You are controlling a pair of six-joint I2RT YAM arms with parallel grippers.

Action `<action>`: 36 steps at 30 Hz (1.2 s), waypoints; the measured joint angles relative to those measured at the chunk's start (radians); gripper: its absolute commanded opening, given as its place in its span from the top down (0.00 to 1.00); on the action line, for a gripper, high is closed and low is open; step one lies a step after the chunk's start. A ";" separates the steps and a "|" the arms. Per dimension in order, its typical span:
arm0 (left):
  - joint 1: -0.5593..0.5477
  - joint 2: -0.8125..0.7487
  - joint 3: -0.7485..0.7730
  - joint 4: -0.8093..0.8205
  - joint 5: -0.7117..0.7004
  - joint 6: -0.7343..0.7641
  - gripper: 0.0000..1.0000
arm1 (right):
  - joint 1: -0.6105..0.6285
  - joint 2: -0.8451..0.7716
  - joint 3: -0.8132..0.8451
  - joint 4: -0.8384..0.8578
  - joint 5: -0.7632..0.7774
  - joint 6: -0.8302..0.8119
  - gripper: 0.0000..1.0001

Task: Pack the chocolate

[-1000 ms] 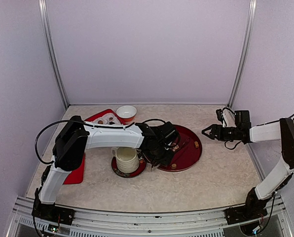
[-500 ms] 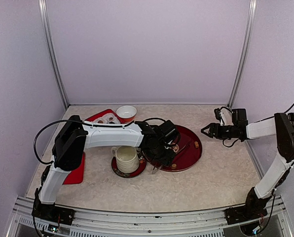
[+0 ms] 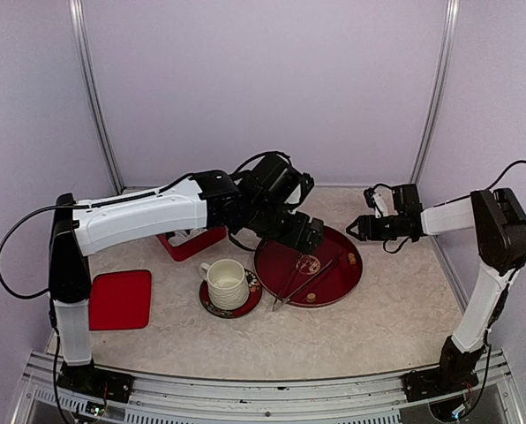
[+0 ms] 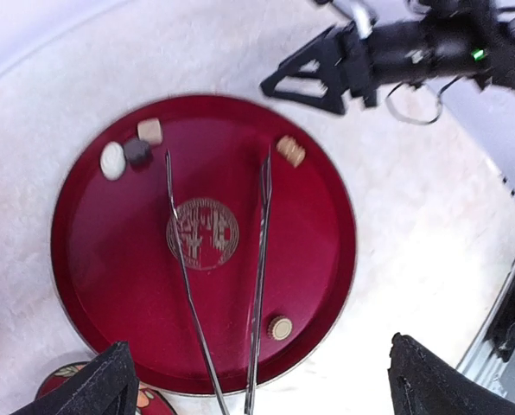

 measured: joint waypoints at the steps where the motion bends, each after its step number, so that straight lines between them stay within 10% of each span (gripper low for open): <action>1: 0.002 -0.016 -0.004 0.009 -0.005 0.000 0.01 | 0.006 0.013 0.016 -0.006 0.013 -0.007 0.35; 36: 0.348 -0.318 -0.452 0.141 0.032 -0.056 0.01 | -0.001 0.249 0.318 -0.247 0.278 -0.153 0.38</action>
